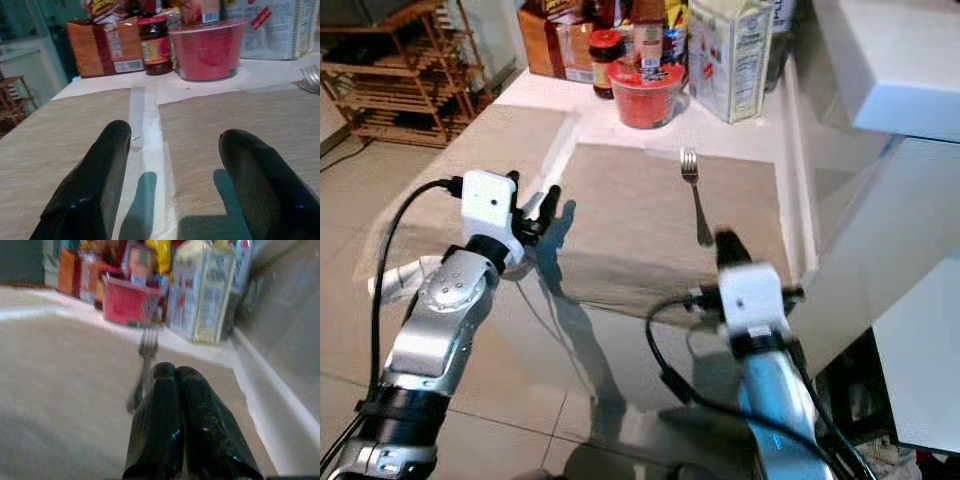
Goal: Setting the table
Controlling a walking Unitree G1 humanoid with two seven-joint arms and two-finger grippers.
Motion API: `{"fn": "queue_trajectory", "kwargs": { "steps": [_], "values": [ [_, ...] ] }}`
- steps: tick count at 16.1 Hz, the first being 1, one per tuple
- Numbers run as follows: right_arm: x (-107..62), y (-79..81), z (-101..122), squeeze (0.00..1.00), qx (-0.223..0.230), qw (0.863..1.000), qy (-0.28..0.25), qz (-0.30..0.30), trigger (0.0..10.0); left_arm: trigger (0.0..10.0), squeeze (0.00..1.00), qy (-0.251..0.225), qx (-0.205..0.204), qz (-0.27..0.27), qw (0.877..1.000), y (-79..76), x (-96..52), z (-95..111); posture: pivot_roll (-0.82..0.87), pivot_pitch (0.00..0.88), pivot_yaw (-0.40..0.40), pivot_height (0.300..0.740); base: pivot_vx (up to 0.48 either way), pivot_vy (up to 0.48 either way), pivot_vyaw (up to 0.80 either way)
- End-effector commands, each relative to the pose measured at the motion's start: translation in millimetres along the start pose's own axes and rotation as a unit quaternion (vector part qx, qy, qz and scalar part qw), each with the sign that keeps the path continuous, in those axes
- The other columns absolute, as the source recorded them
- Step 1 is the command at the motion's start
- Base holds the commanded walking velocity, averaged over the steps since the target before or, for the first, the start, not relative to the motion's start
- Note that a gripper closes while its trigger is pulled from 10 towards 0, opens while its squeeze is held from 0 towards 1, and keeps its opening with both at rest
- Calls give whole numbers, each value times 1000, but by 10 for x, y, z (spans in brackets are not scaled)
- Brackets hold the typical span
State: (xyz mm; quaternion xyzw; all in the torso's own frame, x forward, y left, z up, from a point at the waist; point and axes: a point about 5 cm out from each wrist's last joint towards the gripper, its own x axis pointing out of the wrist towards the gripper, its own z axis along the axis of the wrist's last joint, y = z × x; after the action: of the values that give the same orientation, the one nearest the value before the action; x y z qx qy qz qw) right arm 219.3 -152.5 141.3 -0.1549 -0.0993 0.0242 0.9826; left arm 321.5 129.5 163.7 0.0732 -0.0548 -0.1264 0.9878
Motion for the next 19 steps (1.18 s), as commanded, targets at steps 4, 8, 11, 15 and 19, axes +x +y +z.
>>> {"fn": "queue_trajectory", "kwargs": {
  "steps": [4,8,11,15,19],
  "values": [
    [-24,-26,45,0,-4,1000,-5,-2,10000,10000,0,-30,1,-17,999,13,123,124,-89,33,74,740,0,0,-178],
    [-42,10,53,0,-11,1000,-6,1,10000,10000,0,-37,0,-29,999,-22,158,122,-98,29,82,740,0,0,-637],
    [-39,13,66,0,-14,1000,-14,6,10000,10000,0,-37,2,-26,999,-26,173,112,-95,29,76,740,0,0,0],
    [-19,39,52,0,-4,1000,-9,14,10000,10000,0,-10,-19,-17,1000,-17,224,56,-93,34,77,723,0,0,-342],
    [-4,52,53,0,-3,1000,-10,16,10000,10000,0,-18,-31,-33,999,-204,378,177,-99,32,79,684,0,0,-200]
  ]
}}
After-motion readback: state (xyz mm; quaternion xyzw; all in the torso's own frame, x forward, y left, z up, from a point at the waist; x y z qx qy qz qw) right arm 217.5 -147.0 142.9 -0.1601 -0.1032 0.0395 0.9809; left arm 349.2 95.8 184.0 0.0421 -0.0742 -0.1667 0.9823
